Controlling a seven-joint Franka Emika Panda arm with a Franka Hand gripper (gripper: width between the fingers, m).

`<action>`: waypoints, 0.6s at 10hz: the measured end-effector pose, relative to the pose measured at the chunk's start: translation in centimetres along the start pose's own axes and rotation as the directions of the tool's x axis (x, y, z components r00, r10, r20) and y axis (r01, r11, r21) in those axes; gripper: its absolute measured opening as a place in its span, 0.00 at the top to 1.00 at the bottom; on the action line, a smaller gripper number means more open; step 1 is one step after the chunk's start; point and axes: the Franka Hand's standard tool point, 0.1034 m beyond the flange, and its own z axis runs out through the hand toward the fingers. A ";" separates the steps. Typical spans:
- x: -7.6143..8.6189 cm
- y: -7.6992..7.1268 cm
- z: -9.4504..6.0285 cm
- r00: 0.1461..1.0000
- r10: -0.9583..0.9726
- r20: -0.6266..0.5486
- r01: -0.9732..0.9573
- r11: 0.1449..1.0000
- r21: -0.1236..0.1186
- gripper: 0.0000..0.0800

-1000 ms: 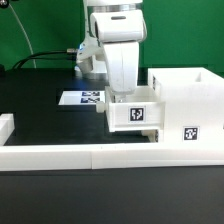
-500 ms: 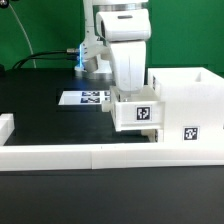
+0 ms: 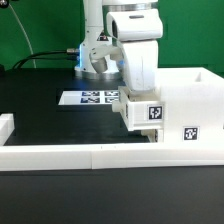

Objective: Assemble drawer

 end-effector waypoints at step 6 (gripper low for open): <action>0.0 -0.3 -1.4 1.000 0.027 0.010 -0.027 1.000 -0.011 0.24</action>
Offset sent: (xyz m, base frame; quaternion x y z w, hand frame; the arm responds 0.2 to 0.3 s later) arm -0.0143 -0.0029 0.0059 -0.0074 0.0005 0.0306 0.9995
